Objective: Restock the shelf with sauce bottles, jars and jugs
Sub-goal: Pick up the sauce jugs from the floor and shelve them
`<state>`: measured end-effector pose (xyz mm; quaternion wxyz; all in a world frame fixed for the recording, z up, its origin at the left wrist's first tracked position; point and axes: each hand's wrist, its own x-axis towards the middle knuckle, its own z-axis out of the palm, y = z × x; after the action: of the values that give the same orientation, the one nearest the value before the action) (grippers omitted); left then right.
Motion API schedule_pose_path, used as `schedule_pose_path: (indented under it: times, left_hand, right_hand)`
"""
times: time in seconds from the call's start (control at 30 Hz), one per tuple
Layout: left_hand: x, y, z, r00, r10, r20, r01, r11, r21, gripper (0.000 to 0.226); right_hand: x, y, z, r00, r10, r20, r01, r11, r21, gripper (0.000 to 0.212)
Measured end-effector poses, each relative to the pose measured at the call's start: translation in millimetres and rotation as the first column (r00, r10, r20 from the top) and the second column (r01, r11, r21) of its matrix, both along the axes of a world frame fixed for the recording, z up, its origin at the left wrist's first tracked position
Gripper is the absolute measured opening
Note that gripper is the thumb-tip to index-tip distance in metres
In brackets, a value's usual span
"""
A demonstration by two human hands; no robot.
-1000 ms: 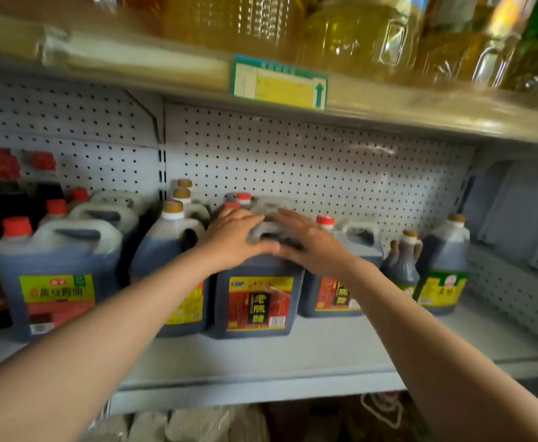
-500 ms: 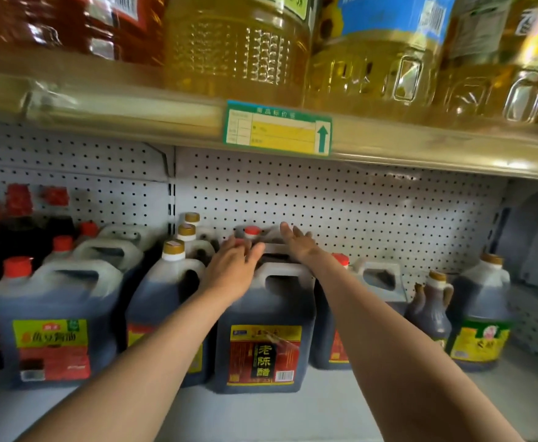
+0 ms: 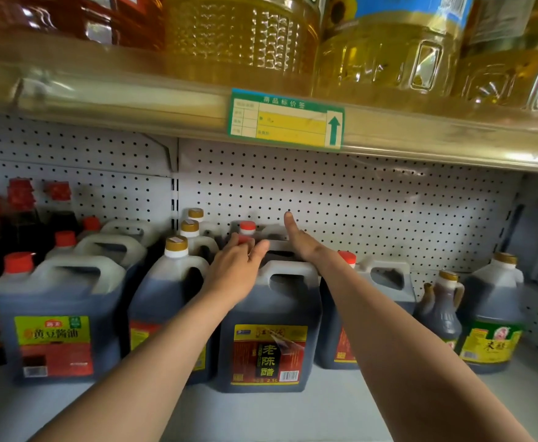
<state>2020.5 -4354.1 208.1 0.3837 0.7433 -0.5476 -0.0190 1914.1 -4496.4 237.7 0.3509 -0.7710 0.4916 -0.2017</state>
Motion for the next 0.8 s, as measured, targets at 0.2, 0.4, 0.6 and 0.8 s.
schedule_pose_path:
  times: [0.2, 0.4, 0.6, 0.8]
  left_hand:
    - [-1, -2, -2, 1.000, 0.001, -0.022, -0.002, 0.999, -0.046, 0.054]
    - [-1, -2, -4, 1.000, 0.009, -0.027, -0.011, 0.998, -0.062, 0.054]
    - [-2, 0, -3, 1.000, 0.016, -0.021, -0.017, 0.999, -0.050, 0.051]
    - [-1, -2, -4, 1.000, 0.004, -0.005, -0.004, 0.999, -0.051, 0.050]
  right_hand:
    - [4, -20, -10, 0.998, 0.008, 0.065, -0.010, 0.999, 0.034, 0.152]
    - [10, -32, -16, 0.997, 0.010, 0.070, -0.015, 0.998, 0.062, 0.151]
    - [2, 2, 4, 0.996, 0.023, 0.087, -0.030, 0.996, 0.083, 0.097]
    - [-5, 9, 6, 0.995, 0.088, 0.050, -0.093, 0.990, 0.106, 0.091]
